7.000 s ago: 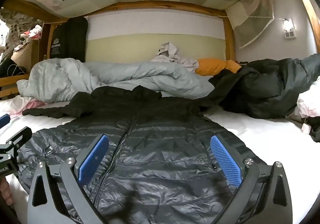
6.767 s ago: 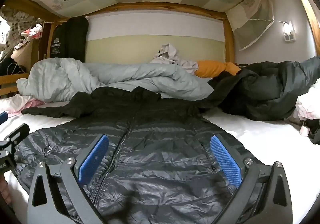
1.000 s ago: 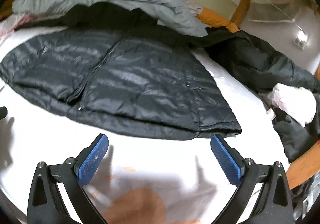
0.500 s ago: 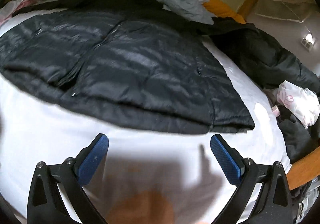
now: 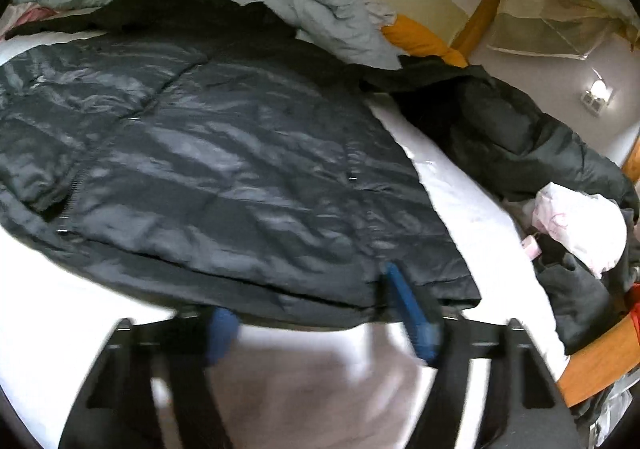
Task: Fold large clothes
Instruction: 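Close the left gripper on the hem while the right gripper grasps the hem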
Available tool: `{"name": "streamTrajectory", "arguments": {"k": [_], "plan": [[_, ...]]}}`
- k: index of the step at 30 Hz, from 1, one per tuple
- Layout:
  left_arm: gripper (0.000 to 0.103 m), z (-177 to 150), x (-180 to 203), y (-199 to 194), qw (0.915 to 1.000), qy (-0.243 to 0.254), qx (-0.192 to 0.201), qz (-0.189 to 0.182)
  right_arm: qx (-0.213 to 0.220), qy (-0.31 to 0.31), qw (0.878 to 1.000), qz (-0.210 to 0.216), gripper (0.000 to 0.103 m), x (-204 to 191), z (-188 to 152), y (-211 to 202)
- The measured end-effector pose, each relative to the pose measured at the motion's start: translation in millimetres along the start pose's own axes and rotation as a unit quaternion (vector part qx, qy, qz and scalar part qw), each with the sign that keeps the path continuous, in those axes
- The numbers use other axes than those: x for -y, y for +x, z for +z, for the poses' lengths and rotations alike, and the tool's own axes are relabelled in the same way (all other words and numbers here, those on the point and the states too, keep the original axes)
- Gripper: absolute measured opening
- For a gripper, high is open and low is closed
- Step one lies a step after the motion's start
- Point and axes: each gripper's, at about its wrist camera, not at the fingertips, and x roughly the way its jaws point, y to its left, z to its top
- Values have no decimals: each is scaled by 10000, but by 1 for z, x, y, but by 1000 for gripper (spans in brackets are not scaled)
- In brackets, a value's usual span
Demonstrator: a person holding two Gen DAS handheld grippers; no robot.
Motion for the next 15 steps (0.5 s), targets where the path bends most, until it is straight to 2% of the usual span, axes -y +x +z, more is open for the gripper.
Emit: {"name": "streamTrajectory", "arguments": {"k": [1, 2, 5, 9, 12, 15], "plan": [[14, 0, -1, -1, 10000, -29, 24, -50, -21, 109, 9999, 69, 32, 5, 0, 4], [11, 1, -3, -3, 9999, -76, 69, -120, -7, 189, 9998, 116, 21, 9, 0, 5], [5, 3, -8, -15, 9994, -148, 259, -180, 221, 485, 9983, 228, 9, 20, -2, -2], [4, 6, -19, -33, 9983, -358, 403, -219, 510, 678, 9955, 419, 6, 32, -6, -22], [4, 6, -28, -46, 9966, -559, 345, -492, 741, 853, 9918, 603, 6, 45, -11, -43], [4, 6, -22, -59, 9981, -216, 349, -453, 867, 964, 9887, 753, 6, 58, -15, -59]]}}
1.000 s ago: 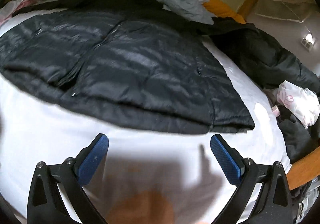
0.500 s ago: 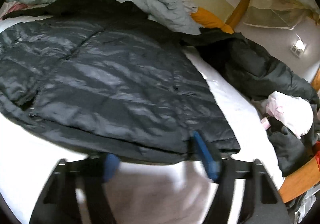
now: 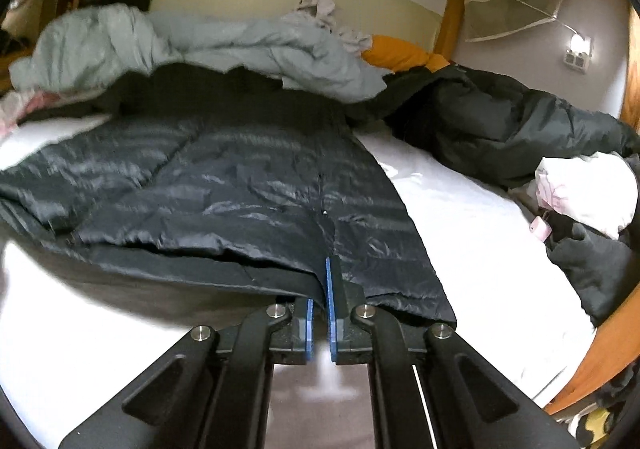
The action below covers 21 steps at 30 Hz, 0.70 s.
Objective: Fold large clothes
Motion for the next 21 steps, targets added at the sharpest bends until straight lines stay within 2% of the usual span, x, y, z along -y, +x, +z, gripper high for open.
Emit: {"name": "streamTrajectory", "arguments": {"k": [5, 9, 12, 15, 21], "plan": [[4, -4, -8, -4, 9987, -363, -207, -290, 79, -46, 9997, 225, 6, 12, 0, -13], [4, 17, -9, -3, 9995, -271, -153, -80, 234, -175, 9991, 306, 6, 10, 16, -10], [4, 46, -12, 1, 9997, -215, -70, 36, 392, -202, 9984, 364, 6, 9, 45, -2], [4, 77, -15, 25, 9992, -79, -126, 370, 446, -176, 9978, 453, 6, 11, 81, 26], [4, 127, -22, 106, 9972, -137, -461, 569, 161, -346, 9981, 474, 6, 1, 125, 108]]}}
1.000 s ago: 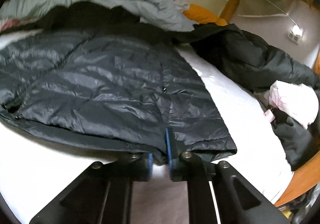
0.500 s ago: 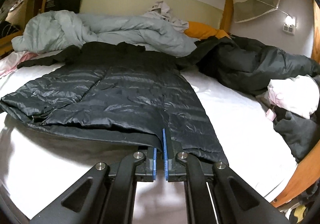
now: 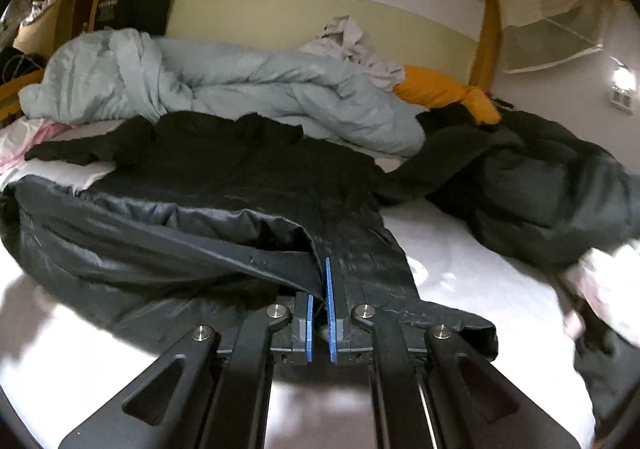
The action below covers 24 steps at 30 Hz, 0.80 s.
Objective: Fold large clothes
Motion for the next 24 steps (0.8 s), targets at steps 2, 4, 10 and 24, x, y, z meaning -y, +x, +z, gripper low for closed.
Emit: {"name": "streamTrajectory", "arguments": {"k": [2, 4, 10, 24], "plan": [[4, 9, 5, 25, 9999, 112, -56, 78, -194, -2, 9998, 61, 6, 2, 2, 31], [5, 15, 8, 51, 9996, 190, -184, 74, -360, 115, 9992, 156, 6, 7, 0, 58], [82, 11, 7, 66, 9993, 225, 183, 254, -502, 390, 9975, 318, 44, 29, -17, 83], [103, -32, -53, 34, 9964, -800, 162, -212, -830, 2015, 9752, 373, 87, 123, -50, 46]]}}
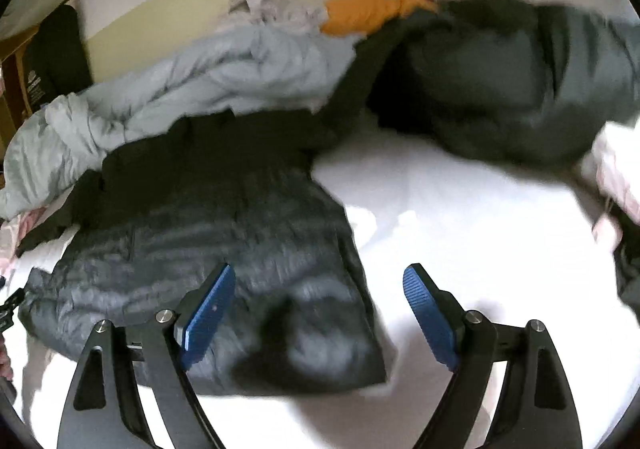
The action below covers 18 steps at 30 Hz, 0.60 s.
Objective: Fold large clothes
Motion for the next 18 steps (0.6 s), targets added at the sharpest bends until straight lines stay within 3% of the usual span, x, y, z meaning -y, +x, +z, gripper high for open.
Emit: {"name": "streamTrajectory", "arguments": {"k": [3, 5, 6, 7, 8, 9, 10, 11, 12, 18], "plan": [[99, -10, -8, 21, 9979, -210, -544, -280, -385, 182, 9989, 197, 87, 9, -9, 14], [87, -16, -6, 31, 9958, -228, -729, -511, -662, 442, 9953, 546, 87, 16, -13, 30], [70, -18, -6, 35, 9940, -273, -837, -653, -794, 541, 9929, 702, 87, 18, -15, 37], [45, -21, -7, 39, 9906, -403, -949, -900, -1060, 629, 9888, 846, 81, 18, -19, 49], [34, -22, -9, 40, 9880, -539, -962, -1081, -1140, 588, 9875, 919, 68, 16, -21, 55], [17, -23, -9, 36, 9868, -665, -899, -1172, -1108, 437, 9892, 848, 59, 11, -22, 57], [11, -23, -7, 29, 9869, -696, -817, -1209, -1040, 257, 9914, 754, 36, 5, -22, 57], [9, -24, -5, 21, 9882, -661, -740, -1164, -983, 188, 9917, 812, 20, 0, -23, 53], [8, -26, -2, 12, 9897, -619, -683, -1093, -907, 197, 9922, 836, 17, -3, -23, 48], [8, -48, -5, -34, 9875, -751, -746, -1164, -388, 179, 9983, 408, 13, -13, -43, -8]]}}
